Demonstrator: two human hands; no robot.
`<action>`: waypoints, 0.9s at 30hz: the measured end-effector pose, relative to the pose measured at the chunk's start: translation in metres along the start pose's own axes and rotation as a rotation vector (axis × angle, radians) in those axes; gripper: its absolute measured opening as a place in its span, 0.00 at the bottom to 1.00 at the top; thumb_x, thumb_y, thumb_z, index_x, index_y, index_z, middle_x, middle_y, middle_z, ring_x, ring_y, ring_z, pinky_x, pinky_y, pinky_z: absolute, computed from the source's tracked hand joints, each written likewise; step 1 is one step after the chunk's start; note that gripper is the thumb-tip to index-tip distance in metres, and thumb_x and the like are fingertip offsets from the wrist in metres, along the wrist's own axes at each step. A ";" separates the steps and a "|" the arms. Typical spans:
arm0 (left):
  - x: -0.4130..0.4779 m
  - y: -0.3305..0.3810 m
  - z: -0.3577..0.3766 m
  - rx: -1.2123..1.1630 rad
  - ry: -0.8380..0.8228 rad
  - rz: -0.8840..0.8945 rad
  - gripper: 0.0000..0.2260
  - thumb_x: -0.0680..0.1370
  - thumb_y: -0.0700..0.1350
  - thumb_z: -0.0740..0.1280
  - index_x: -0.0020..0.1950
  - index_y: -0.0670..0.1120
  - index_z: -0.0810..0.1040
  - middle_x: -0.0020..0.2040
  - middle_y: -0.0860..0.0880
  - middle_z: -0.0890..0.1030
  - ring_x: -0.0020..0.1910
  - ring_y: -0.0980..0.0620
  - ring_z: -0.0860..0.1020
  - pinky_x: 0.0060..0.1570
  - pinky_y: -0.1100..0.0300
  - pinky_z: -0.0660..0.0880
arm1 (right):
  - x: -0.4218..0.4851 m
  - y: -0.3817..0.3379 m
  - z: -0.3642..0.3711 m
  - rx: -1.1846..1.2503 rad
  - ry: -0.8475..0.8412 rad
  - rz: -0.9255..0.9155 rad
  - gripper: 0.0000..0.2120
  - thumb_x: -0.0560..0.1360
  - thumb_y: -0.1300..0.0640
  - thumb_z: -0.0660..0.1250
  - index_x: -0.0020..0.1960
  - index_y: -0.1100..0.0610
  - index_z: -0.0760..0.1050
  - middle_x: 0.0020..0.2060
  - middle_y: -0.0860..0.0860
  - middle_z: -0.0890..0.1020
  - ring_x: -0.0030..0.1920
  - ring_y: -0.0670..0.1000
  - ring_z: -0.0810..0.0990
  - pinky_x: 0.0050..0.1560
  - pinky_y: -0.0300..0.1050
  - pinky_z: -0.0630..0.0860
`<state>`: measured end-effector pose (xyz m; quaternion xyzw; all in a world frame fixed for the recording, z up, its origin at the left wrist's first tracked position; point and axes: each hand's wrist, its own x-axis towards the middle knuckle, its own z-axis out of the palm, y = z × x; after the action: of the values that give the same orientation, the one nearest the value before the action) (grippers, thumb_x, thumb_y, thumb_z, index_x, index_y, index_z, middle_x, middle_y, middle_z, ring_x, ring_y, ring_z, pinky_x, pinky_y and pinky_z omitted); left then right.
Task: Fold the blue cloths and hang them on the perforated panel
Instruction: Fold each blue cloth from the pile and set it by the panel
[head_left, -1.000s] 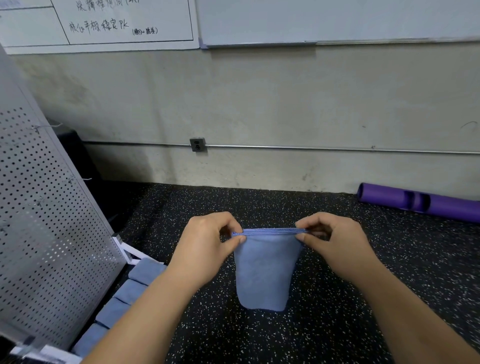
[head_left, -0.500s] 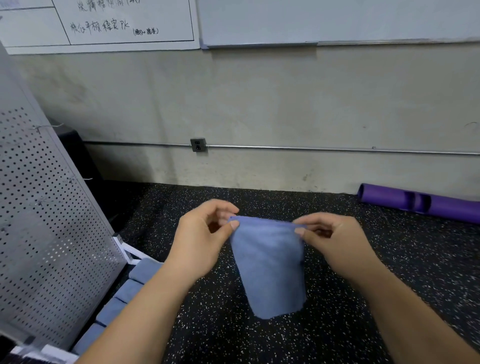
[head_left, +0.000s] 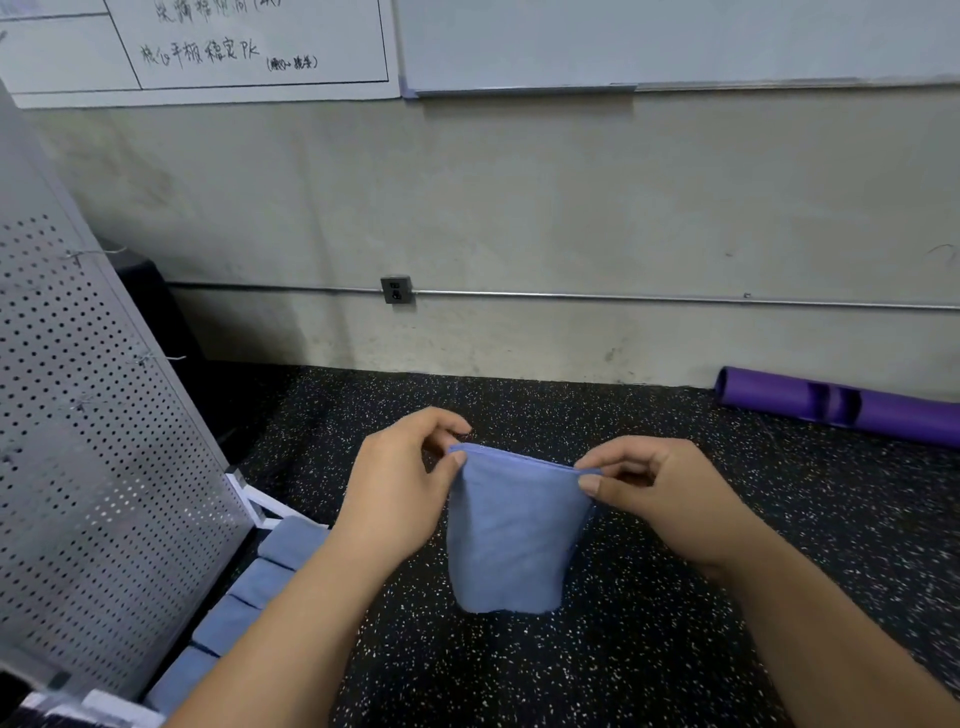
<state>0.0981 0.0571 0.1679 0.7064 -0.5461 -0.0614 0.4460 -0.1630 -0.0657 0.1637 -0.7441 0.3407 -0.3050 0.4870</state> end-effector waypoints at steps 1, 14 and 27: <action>0.001 -0.003 0.000 -0.005 -0.020 -0.009 0.14 0.79 0.41 0.75 0.56 0.61 0.81 0.46 0.60 0.83 0.46 0.55 0.82 0.52 0.59 0.78 | 0.000 0.000 0.001 0.047 0.020 -0.009 0.08 0.76 0.62 0.78 0.50 0.49 0.88 0.44 0.52 0.89 0.47 0.51 0.87 0.56 0.49 0.84; 0.003 0.000 0.011 -0.583 -0.022 -0.161 0.12 0.82 0.36 0.72 0.63 0.50 0.82 0.45 0.53 0.80 0.43 0.56 0.76 0.47 0.65 0.75 | 0.002 -0.003 0.012 0.050 0.156 -0.033 0.06 0.81 0.60 0.73 0.53 0.49 0.83 0.45 0.48 0.88 0.47 0.45 0.86 0.49 0.39 0.80; 0.000 0.007 0.016 -0.473 -0.138 -0.099 0.03 0.85 0.44 0.68 0.52 0.47 0.78 0.40 0.49 0.75 0.40 0.56 0.71 0.43 0.62 0.71 | 0.003 -0.003 0.014 0.112 0.274 -0.094 0.07 0.83 0.60 0.70 0.56 0.48 0.82 0.50 0.48 0.87 0.51 0.49 0.87 0.54 0.47 0.80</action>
<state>0.0839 0.0481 0.1627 0.6023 -0.5103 -0.2575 0.5572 -0.1501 -0.0599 0.1625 -0.6825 0.3511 -0.4448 0.4617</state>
